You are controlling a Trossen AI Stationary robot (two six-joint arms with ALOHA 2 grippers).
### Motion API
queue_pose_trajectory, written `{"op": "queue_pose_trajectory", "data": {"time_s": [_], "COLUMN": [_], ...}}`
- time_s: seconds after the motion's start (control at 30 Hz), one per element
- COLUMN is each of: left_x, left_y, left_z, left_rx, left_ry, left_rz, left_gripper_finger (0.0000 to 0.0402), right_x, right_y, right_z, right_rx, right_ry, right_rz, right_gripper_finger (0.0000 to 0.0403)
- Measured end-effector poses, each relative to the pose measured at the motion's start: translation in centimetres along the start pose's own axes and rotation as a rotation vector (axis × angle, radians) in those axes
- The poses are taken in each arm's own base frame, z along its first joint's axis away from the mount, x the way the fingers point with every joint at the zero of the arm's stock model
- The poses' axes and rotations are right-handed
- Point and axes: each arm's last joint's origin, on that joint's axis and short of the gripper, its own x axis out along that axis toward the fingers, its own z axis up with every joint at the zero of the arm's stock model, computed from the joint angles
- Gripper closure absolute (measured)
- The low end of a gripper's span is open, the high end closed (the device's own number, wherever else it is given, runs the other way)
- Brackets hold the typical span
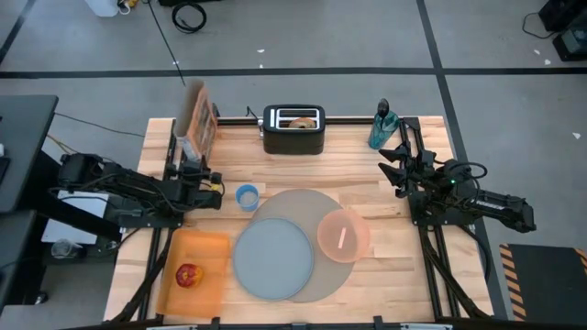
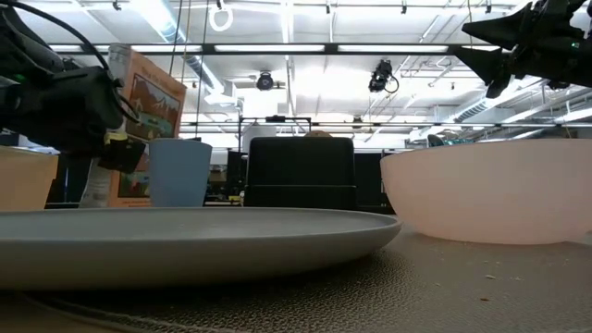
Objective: Arrange a breakfast setting
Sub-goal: Pour the cereal from the cereal box into the light orange bowl
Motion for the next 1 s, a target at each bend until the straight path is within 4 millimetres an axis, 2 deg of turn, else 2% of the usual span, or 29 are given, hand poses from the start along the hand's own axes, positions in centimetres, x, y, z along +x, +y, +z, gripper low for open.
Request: {"op": "queue_pose_trajectory", "data": {"time_s": [0.27,0.57,0.83,1.0], "left_x": [-0.4,-0.8,-1.2,-1.6], "left_y": [-0.2,-1.0,-0.3,0.1], "left_z": [0.1,1.4,2.3,3.1], "left_rx": [0.006,0.027,-0.01,-0.037], "left_ry": [-0.002,0.017,0.009,-0.005], "left_rz": [-0.034,-0.081,-0.109,-0.148], "left_gripper_finger": [0.0302,0.0354,0.0386,0.0388], "right_x": [0.0,0.0,0.0,0.0], "right_y": [0.0,0.0,0.0,0.0], "right_z": [0.0,0.0,-0.1,-0.1], "right_rx": [-0.017,-0.019,-0.018,-0.018], "right_ry": [0.003,0.004,0.007,0.01], "right_rz": [-0.001,-0.002,-0.003,-0.004], "right_gripper_finger": [0.0161,0.0161,0.0161,0.0161]}}
